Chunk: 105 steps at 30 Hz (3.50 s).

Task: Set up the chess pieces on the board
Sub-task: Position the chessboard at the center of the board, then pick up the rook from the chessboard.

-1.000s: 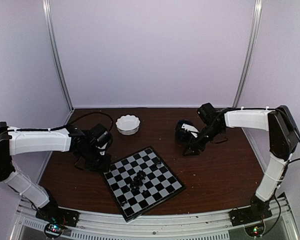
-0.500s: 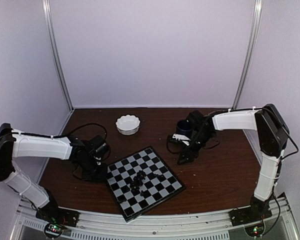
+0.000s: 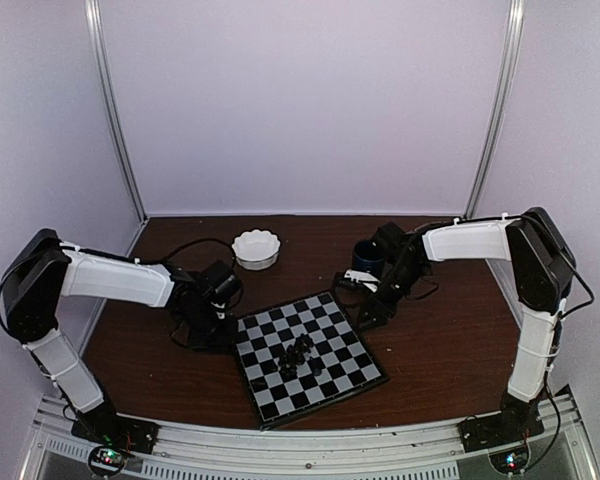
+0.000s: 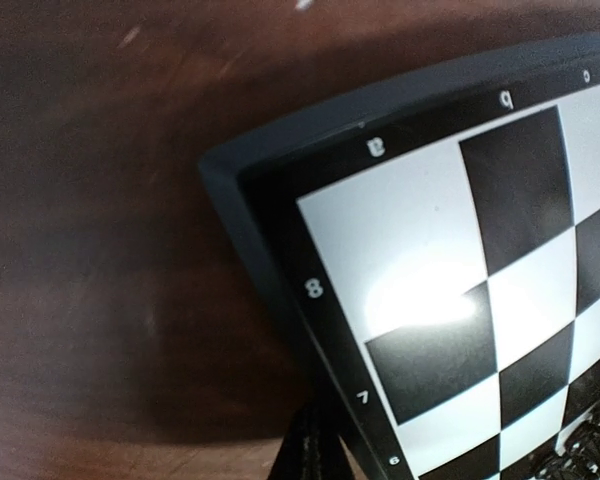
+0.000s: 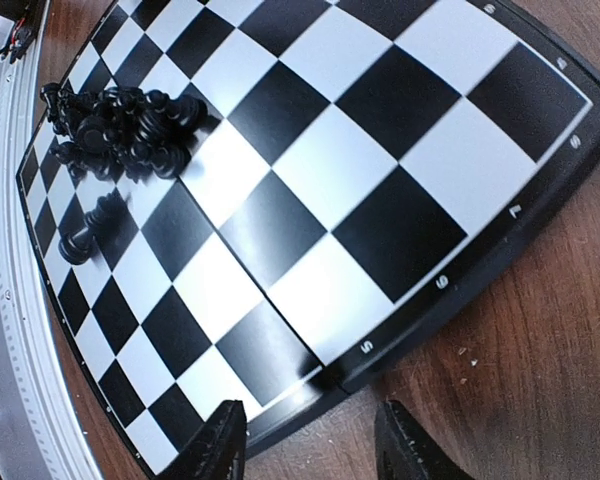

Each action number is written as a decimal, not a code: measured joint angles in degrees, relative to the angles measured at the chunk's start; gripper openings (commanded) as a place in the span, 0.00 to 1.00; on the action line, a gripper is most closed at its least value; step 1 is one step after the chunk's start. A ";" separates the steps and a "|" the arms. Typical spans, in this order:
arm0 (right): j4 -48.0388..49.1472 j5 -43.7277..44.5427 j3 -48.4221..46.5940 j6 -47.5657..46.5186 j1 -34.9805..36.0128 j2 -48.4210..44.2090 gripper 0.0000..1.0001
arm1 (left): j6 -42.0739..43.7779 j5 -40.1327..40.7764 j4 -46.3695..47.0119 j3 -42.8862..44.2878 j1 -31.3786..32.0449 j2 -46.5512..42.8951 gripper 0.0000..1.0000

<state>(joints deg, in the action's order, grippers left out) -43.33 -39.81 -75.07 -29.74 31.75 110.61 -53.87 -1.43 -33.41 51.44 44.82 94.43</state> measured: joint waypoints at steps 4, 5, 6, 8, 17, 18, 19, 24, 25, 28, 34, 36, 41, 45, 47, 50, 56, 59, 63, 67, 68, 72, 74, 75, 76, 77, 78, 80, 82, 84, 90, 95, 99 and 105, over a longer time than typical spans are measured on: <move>-0.20 -0.04 -0.04 0.09 0.00 0.00 0.48 | 1.22 -0.15 1.03 3.28 0.00 3.15 0.00; -0.26 -0.04 -0.04 0.11 0.00 0.00 0.48 | 1.55 -0.15 1.25 4.17 0.00 3.89 0.00; -0.37 -0.04 -0.07 0.11 0.00 0.00 0.48 | 1.81 -0.15 1.73 4.79 0.00 4.50 0.00; -0.50 -0.07 -0.07 0.13 0.00 0.00 0.48 | 2.56 -0.11 1.97 6.05 0.02 5.66 0.00; -0.90 -0.11 -0.33 0.11 -0.31 -0.07 0.49 | 6.40 0.15 2.14 13.14 0.02 11.43 0.00; -0.92 -0.13 -0.37 0.11 -0.37 -0.15 0.49 | 6.84 0.15 2.10 13.73 0.02 11.85 0.00; -1.05 -0.15 -0.44 0.11 -0.46 -0.28 0.49 | 7.26 0.31 2.12 14.21 0.02 12.24 0.00; -2.40 0.04 -0.74 -0.35 -1.31 -2.21 0.49 | 9.57 1.55 1.44 15.63 0.02 12.87 0.10; -2.93 0.15 -0.92 -0.55 -1.38 -2.95 0.50 | 10.25 1.81 0.74 16.22 0.02 12.87 0.17; -5.35 0.52 -2.14 -1.46 -1.53 -6.34 0.50 | 12.39 2.64 -0.90 16.98 0.02 11.87 0.41; -7.13 0.20 -0.59 -2.25 -1.60 -18.18 0.53 | 20.98 -1.40 -1.62 14.80 0.48 -0.17 0.57; -6.56 -0.44 2.25 -2.36 -1.62 -22.16 0.54 | 26.34 -4.81 -1.29 13.44 1.49 -5.86 0.53; -5.27 -0.63 8.37 -4.13 -1.68 -25.83 0.54 | 42.40 -13.33 -1.20 10.78 5.07 -12.35 0.36; -5.20 -0.74 8.59 -5.60 -2.01 -25.31 0.54 | 55.19 -18.78 -3.30 9.94 5.57 -10.82 0.35; -5.16 -0.96 8.59 -6.19 -2.01 -25.31 0.54 | 60.89 -19.71 -5.38 10.23 5.97 -9.40 0.34; -5.01 -1.16 8.61 -6.56 -2.03 -25.31 0.54 | 67.04 -19.37 -8.52 12.37 7.08 -6.12 0.32; -4.33 -1.01 8.90 -6.54 -2.62 -26.12 0.54 | 70.77 -16.83 -9.73 15.50 9.97 -0.11 0.45; -3.93 -1.05 9.09 -6.47 -4.09 -26.75 0.54 | 69.55 -14.43 -9.64 15.50 12.11 1.64 0.43; -3.41 -1.09 9.09 -6.27 -6.10 -27.45 0.54 | 66.36 -11.45 -8.70 15.50 15.47 4.33 0.40; -3.02 -1.14 9.27 -6.10 -7.02 -28.11 0.54 | 63.30 -9.40 -8.17 15.50 16.59 5.70 0.40; -2.93 -1.16 9.42 -6.10 -7.08 -28.22 0.54 | 62.77 -8.70 -8.00 15.50 16.79 5.70 0.39; -2.82 -1.29 9.68 -6.10 -7.21 -28.28 0.54 | 60.41 -5.31 -7.43 15.50 17.44 5.73 0.38; -2.71 -1.31 9.79 -6.10 -7.37 -28.33 0.54 | 59.23 -3.89 -7.06 15.50 17.81 5.75 0.38; -2.69 -1.31 9.79 -6.10 -7.41 -28.33 0.54 | 58.80 -3.34 -6.93 15.47 17.99 5.75 0.37; -2.67 -1.31 9.79 -6.10 -7.41 -28.35 0.54 | 58.38 -3.06 -6.88 15.45 18.14 5.75 0.37; -2.67 -1.31 9.79 -6.10 -7.41 -28.35 0.54 | 57.94 -2.60 -6.86 15.41 18.34 5.77 0.36; -2.67 -1.31 9.81 -6.10 -7.41 -28.35 0.54 | 57.70 -2.40 -6.84 15.39 18.51 5.81 0.35; -2.64 -1.33 9.81 -6.10 -7.43 -28.35 0.54 | 57.09 -2.16 -6.69 15.23 18.97 5.99 0.34; -2.58 -1.33 9.81 -6.10 -7.50 -28.35 0.54 | 56.72 -2.14 -6.51 14.88 19.43 6.34 0.31; -2.47 -1.33 9.84 -6.12 -7.56 -28.35 0.54 | 56.46 -2.16 -6.51 14.58 19.76 6.84 0.29; -2.29 -1.36 9.84 -6.10 -7.67 -28.35 0.54 | 56.08 -1.70 -6.47 14.43 20.02 8.24 0.19; -2.27 -1.36 9.84 -6.10 -7.67 -28.35 0.54 | 56.06 -1.14 -6.21 14.43 20.02 8.33 0.18; -2.27 -1.38 9.84 -6.10 -7.67 -28.35 0.54 | 55.80 -0.90 -5.64 14.34 20.02 8.33 0.12; -2.27 -1.77 9.84 -5.84 -7.80 -28.35 0.54 | 55.34 -1.01 -5.60 14.27 20.02 8.04 0.12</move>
<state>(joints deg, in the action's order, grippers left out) -45.60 -41.58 -65.23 -35.57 23.94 82.26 1.48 -2.44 -39.00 65.71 64.84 102.48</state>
